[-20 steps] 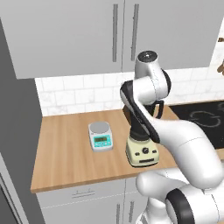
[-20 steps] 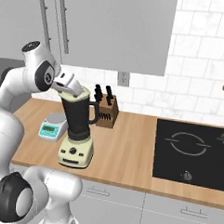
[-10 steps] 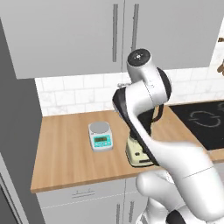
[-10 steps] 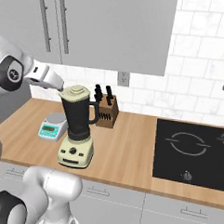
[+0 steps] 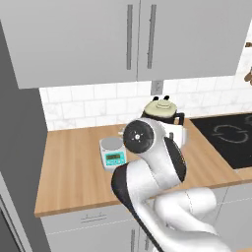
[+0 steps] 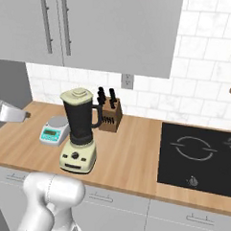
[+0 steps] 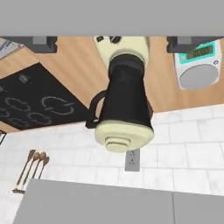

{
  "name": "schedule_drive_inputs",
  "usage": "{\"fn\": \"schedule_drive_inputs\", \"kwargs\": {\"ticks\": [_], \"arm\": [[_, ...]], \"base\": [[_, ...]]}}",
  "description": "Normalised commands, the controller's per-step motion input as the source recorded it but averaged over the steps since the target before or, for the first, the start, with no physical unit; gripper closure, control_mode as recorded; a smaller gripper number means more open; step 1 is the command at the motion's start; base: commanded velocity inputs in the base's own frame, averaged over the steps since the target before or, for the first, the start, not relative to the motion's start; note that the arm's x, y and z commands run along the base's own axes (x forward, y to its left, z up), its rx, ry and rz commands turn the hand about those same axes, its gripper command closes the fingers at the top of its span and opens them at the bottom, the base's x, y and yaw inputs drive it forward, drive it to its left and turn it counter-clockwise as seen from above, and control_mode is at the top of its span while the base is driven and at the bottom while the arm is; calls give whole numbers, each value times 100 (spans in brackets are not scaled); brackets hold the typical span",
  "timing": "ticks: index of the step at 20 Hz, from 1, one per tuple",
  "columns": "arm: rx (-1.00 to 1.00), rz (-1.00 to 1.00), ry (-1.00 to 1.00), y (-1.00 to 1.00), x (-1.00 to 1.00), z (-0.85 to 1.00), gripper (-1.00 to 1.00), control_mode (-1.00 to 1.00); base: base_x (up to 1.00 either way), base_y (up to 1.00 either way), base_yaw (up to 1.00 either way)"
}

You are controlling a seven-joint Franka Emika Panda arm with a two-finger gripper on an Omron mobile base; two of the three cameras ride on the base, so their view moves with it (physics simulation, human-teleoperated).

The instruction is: Close the lid blender by securely placing the lid on top.

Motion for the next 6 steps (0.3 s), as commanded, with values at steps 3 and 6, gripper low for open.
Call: {"fn": "schedule_drive_inputs", "kwargs": {"ticks": [3,6], "arm": [[0,-7,-3,62,-100,-9,-100,-100],[2,-3,-1,53,-94,-15,-100,-100]], "base": [[0,0,0],[0,0,0]]}}
